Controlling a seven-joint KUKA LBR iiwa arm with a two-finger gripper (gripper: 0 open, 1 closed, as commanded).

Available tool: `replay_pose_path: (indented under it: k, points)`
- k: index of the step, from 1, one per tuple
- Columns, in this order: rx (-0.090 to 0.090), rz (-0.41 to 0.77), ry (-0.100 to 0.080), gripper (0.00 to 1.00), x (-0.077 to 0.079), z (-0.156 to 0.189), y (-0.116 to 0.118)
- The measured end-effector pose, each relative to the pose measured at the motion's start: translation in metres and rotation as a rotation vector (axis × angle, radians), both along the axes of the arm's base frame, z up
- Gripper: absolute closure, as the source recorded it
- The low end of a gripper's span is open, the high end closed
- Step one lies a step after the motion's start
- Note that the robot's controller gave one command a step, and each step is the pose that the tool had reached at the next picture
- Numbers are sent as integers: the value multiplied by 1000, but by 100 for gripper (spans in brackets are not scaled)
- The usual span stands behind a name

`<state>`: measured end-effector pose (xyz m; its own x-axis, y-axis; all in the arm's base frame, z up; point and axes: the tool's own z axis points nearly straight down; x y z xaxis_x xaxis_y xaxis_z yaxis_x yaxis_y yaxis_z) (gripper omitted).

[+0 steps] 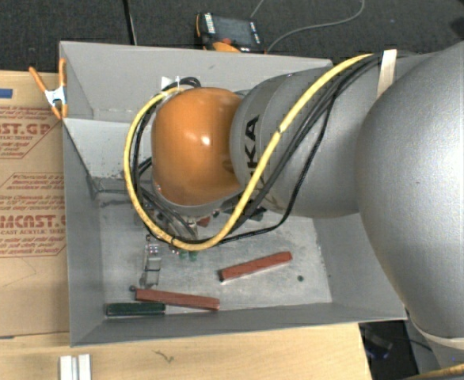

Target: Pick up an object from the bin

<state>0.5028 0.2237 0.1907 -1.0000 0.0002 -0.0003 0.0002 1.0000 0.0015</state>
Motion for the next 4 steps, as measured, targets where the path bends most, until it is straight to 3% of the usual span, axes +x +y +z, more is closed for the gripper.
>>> replay_pose_path:
  k: [1, 2, 3, 4]
  points:
    - [0, 0, 0, 100, 0, 0, 0]
    - [0, 0, 0, 0, 0, 0, 0]
    - [-3, 203, 6, 0, -12, -110, -40]
    - [0, 203, 1, 100, -10, -107, -38]
